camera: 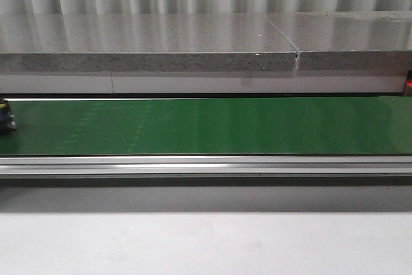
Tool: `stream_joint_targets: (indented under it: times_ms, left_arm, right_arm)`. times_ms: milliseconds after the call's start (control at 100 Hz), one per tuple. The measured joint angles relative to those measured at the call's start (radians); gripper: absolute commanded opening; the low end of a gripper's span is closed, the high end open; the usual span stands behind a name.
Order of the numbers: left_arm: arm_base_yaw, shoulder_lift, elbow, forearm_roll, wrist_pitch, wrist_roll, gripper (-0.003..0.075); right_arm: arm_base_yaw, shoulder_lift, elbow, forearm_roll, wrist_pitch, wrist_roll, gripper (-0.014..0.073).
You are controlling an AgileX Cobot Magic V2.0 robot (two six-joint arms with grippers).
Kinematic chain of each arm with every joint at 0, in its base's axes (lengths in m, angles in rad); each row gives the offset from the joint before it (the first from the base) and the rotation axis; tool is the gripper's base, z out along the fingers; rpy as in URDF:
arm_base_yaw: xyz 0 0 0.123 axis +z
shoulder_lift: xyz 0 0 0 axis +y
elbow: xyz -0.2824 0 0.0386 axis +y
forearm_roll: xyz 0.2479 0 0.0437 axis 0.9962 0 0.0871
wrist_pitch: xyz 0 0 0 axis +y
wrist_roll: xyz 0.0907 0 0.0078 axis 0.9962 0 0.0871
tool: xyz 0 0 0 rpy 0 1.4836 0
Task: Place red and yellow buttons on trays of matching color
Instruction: 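Carry the red button with the left gripper onto the belt and release, then move the left gripper over a yellow push button and grasp it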
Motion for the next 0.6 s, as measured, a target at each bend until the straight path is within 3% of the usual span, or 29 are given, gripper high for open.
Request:
stream_joint_targets:
  times_ms: [200,600]
  left_arm:
    - [0.065,0.147,-0.008,-0.006,-0.034,0.0,0.0638]
    - [0.073,0.365,-0.146,-0.013,-0.048,0.0,0.0638]
  right_arm:
    - [0.0,0.0,0.0,0.0,0.0,0.0,-0.0068]
    - [0.0,0.0,0.0,0.0,0.0,0.0,-0.0068]
